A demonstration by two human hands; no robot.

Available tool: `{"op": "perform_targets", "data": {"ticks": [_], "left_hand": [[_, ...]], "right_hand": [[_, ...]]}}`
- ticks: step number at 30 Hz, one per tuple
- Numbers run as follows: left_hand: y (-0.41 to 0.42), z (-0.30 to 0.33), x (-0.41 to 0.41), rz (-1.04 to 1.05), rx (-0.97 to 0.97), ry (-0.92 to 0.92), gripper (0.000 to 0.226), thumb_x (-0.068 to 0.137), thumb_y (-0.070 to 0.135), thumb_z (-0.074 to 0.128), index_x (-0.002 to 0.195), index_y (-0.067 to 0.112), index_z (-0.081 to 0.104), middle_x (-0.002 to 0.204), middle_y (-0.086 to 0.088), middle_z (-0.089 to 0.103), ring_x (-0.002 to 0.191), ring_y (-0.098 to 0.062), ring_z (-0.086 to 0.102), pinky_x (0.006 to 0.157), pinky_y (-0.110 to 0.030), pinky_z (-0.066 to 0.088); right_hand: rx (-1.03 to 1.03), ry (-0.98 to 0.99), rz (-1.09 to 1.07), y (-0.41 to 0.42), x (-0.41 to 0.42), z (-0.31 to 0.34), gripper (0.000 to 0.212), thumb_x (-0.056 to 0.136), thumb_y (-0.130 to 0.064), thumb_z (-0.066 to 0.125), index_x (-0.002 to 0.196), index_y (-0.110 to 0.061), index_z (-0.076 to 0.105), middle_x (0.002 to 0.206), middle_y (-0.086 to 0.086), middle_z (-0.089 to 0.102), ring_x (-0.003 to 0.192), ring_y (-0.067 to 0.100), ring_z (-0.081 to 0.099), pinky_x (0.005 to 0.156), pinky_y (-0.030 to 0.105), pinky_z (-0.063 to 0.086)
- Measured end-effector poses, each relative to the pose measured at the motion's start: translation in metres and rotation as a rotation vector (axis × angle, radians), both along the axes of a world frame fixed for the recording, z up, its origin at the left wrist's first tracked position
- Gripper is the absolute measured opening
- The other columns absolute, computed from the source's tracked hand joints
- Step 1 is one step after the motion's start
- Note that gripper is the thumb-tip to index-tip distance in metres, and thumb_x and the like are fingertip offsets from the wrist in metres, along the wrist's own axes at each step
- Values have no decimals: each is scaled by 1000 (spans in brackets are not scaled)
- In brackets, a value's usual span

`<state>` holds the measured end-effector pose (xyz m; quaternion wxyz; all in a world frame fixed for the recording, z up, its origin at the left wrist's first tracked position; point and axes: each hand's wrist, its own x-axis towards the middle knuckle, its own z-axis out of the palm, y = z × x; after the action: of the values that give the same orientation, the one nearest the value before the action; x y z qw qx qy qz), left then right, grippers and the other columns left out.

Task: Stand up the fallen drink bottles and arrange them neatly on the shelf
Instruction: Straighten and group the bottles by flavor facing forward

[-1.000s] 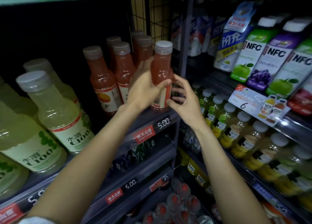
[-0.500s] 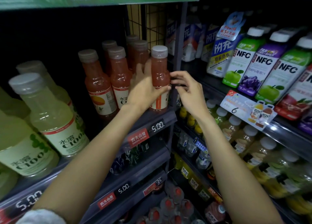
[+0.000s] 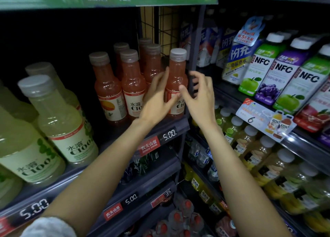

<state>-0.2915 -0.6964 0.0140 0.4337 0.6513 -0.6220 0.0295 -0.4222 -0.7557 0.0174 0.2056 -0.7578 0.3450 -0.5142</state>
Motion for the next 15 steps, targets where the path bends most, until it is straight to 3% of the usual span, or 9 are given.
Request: {"op": "perform_targets", "data": {"ticks": [5, 9, 12, 15], "left_hand": [[13, -9, 1, 88, -93, -80, 66, 94, 36, 55, 150, 13, 29, 137, -16, 36, 123, -26, 45, 96, -28, 40], [22, -12, 3, 201, -84, -66, 69, 92, 23, 59, 150, 12, 23, 145, -13, 30, 119, -26, 55, 79, -36, 57], [25, -13, 8, 243, -118, -41, 73, 87, 13, 62, 148, 4, 23, 150, -14, 28, 128, -27, 48, 88, -33, 51], [22, -14, 10, 238, -88, -12, 81, 88, 12, 63, 151, 4, 14, 158, -14, 13, 139, -28, 34, 98, -26, 39]], "right_hand": [[-128, 220, -227, -2, 18, 15, 70, 71, -63, 66, 125, -18, 55, 103, 5, 38, 101, 23, 42, 78, 31, 42], [-134, 178, -274, -3, 21, 14, 66, 68, -61, 70, 110, -12, 62, 97, 2, 34, 97, 25, 43, 76, 37, 46], [-105, 161, -261, -3, 19, 14, 65, 66, -60, 72, 109, -12, 61, 103, 6, 40, 101, 23, 43, 77, 35, 45], [-90, 169, -238, -3, 17, 16, 65, 66, -60, 72, 110, -13, 60, 107, 8, 42, 104, 23, 42, 78, 33, 43]]}}
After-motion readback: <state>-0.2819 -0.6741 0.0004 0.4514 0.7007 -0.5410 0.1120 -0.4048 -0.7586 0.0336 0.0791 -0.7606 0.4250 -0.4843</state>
